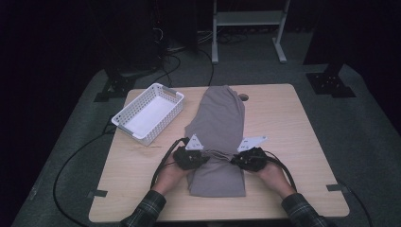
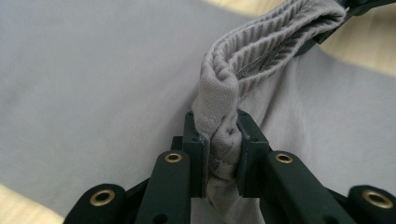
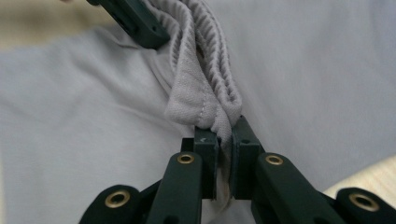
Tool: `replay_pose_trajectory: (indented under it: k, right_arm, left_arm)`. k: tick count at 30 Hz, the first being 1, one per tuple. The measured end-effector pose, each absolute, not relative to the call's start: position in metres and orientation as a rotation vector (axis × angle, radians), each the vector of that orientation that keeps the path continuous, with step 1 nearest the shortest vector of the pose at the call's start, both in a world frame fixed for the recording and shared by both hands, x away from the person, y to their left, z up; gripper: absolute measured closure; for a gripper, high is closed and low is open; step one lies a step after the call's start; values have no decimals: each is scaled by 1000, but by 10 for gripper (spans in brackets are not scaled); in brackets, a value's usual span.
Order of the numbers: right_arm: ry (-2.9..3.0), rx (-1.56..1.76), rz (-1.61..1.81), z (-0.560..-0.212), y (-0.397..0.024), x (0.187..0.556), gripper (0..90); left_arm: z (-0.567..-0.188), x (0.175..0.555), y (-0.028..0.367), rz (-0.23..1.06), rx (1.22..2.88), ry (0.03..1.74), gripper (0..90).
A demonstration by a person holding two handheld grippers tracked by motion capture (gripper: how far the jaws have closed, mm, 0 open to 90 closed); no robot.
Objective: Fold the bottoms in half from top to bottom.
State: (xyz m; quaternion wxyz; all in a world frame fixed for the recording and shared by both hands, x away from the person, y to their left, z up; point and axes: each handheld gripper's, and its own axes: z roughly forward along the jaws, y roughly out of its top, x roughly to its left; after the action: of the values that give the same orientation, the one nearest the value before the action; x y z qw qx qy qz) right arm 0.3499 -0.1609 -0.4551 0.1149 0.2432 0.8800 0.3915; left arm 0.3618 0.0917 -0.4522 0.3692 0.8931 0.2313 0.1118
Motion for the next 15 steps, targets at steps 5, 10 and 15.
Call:
replay_pose_trajectory:
  k: [5, 10, 15]
  right_arm:
    - [2620, 720, 1044, -470, -153, 354, 837]
    - [2643, 720, 1052, -470, -156, 351, 838]
    - [2698, 678, 1060, -469, -159, 336, 838]
  left_arm:
    - [-465, 365, 88, 252, 2353, 604, 769]
    - [-465, 360, 90, 160, 2356, 595, 769]
    - [-463, 341, 90, 106, 2393, 534, 769]
